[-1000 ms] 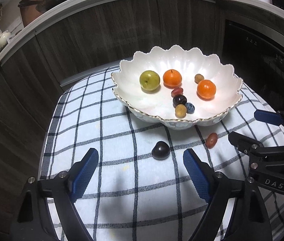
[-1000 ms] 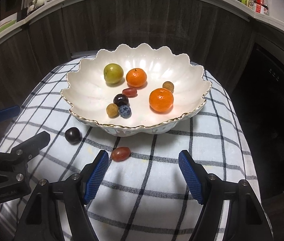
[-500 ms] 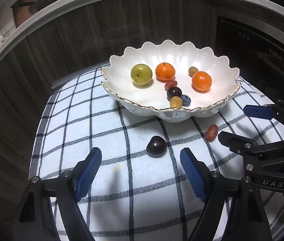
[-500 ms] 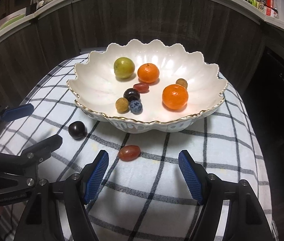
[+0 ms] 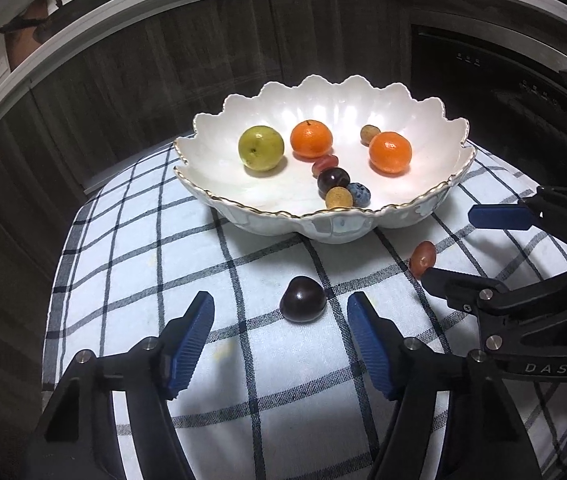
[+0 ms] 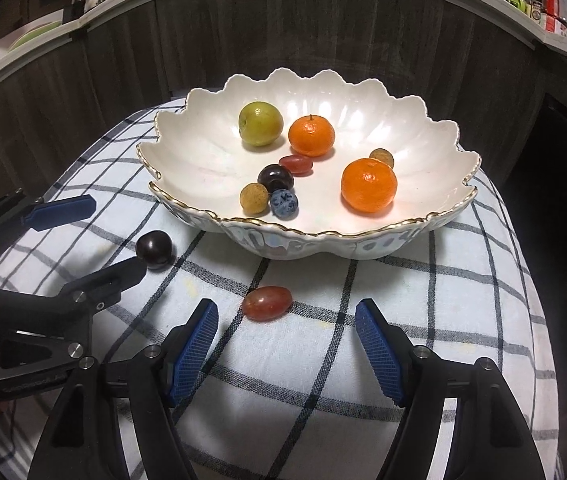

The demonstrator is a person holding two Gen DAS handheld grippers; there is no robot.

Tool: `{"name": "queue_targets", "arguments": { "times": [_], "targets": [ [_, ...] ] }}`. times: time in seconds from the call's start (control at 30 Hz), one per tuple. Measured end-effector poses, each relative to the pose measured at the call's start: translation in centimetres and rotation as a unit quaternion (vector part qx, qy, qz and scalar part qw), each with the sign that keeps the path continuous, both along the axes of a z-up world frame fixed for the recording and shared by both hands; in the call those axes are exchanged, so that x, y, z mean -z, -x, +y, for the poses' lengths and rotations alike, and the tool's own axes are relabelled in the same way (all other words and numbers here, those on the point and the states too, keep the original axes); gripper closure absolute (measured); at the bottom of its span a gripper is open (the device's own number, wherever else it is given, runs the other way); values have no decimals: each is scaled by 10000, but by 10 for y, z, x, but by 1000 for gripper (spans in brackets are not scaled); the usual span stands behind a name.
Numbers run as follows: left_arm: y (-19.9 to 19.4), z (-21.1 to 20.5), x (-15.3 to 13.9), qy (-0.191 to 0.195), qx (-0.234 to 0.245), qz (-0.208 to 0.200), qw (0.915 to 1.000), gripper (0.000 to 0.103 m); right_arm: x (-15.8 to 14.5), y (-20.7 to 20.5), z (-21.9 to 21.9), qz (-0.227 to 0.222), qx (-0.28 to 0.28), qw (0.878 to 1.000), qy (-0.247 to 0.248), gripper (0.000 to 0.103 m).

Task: Organize fruits
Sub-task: 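Grasp the last dark plum with the left gripper while the right gripper grasps the red grape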

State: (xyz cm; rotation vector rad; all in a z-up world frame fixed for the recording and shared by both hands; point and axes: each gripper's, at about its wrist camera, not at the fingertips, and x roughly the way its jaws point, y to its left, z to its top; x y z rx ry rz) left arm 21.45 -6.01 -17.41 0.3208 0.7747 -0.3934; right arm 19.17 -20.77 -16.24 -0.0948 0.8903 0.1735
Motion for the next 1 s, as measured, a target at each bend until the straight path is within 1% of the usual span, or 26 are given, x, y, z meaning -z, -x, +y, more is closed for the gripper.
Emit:
{"name": "queue_targets", "arguments": {
  "times": [0.07,0.2,0.4,0.63,0.7,0.83,1.0],
  "targets": [
    [0,-1,1,24,36,-11,10000,37,2,-1,1,-17,-24,10000,15,31],
    [-1,-2,3,33,105,-35,9999,39,4,-2,4,-36,-115,9999,64,40],
    [-5,-3,6,137,131,31,9998,43,5,-4,8,-73,-215,9997,85,47],
    [-9,-4,13,148,190,130,9996,45,11,-8,8,-17,-217,9997,54,48],
    [-11,-5,15,165,211,178,9995,45,12,-9,7,-10,-222,9997,29,52],
    [-14,-6,19,195,292,310,9989,51,13,-10,8,1,-258,9997,0,54],
    [-16,-6,20,260,357,384,9983,53,14,-10,10,4,-318,9995,-30,54]
  ]
}}
